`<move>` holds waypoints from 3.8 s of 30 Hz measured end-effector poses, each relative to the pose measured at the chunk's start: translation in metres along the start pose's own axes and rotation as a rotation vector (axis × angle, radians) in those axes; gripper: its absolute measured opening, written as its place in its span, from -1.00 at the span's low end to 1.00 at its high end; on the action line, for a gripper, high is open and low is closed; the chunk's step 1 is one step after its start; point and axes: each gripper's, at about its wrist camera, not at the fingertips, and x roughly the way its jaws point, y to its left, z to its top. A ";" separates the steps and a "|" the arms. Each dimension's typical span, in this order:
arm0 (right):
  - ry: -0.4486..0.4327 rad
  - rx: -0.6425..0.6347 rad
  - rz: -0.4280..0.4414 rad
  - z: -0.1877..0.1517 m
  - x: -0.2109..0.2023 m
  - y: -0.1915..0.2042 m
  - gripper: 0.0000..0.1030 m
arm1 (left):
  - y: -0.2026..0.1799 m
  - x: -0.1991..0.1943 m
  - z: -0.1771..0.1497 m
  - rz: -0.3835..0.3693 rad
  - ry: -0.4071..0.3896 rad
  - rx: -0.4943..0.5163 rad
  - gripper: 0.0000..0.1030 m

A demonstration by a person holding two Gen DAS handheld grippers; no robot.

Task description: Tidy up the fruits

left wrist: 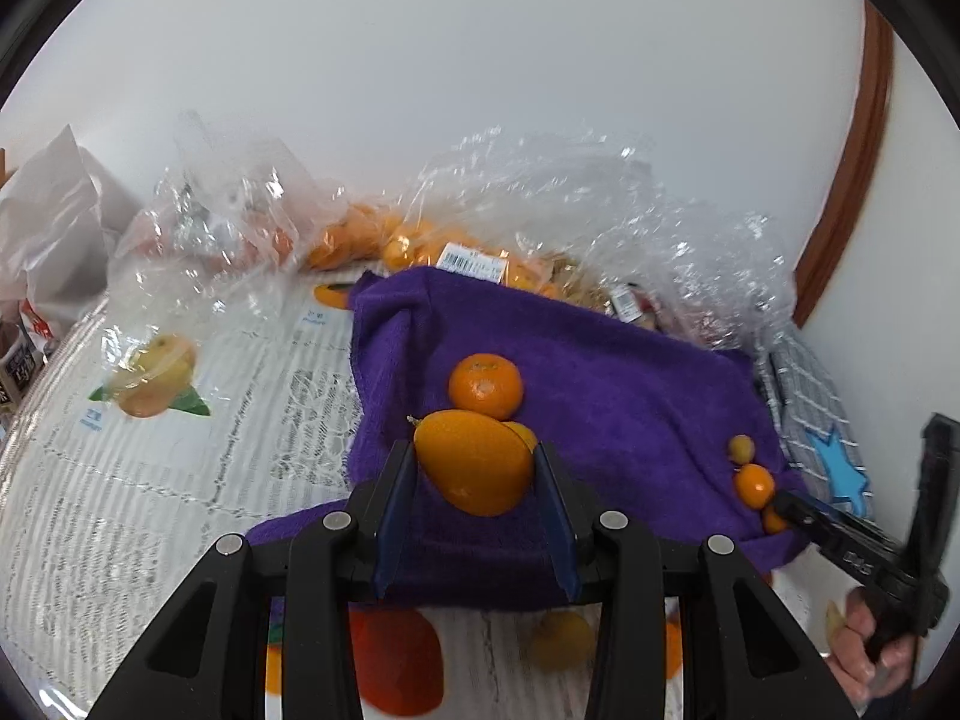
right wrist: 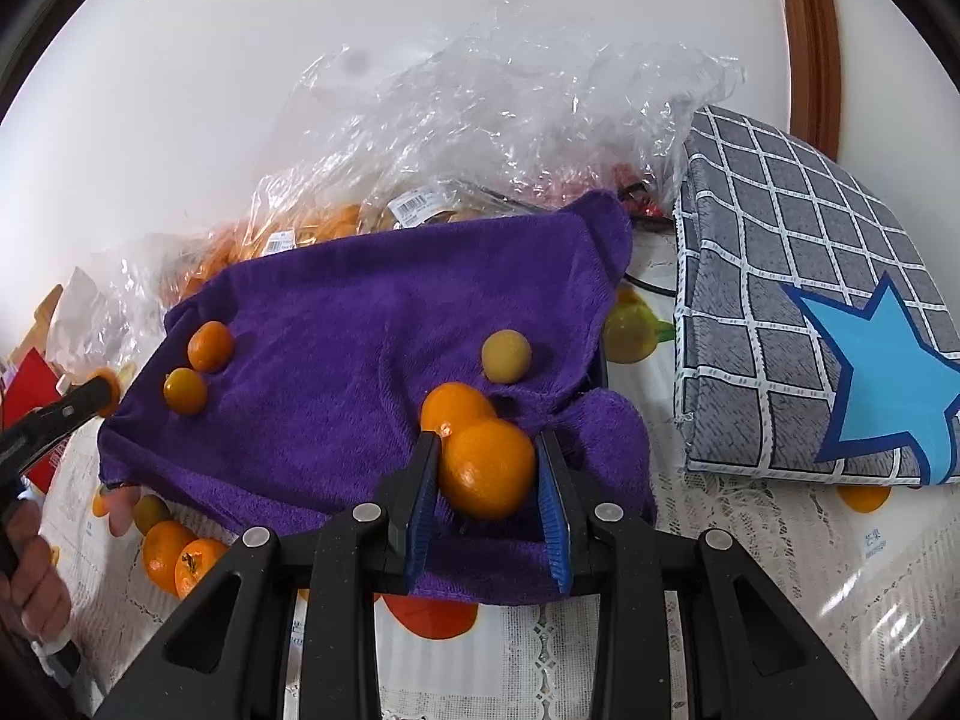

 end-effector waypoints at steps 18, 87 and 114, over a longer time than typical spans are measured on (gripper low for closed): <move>-0.010 -0.020 -0.008 0.002 -0.005 0.003 -0.11 | -0.020 0.029 -0.002 0.133 0.070 0.121 -0.27; 0.054 -0.063 0.092 -0.062 -0.045 0.034 -0.54 | -0.014 -0.010 -0.049 -0.229 0.149 0.117 -0.38; 0.051 -0.044 0.103 -0.065 -0.044 0.032 -0.54 | -0.017 -0.010 -0.054 -0.173 0.158 0.136 -0.51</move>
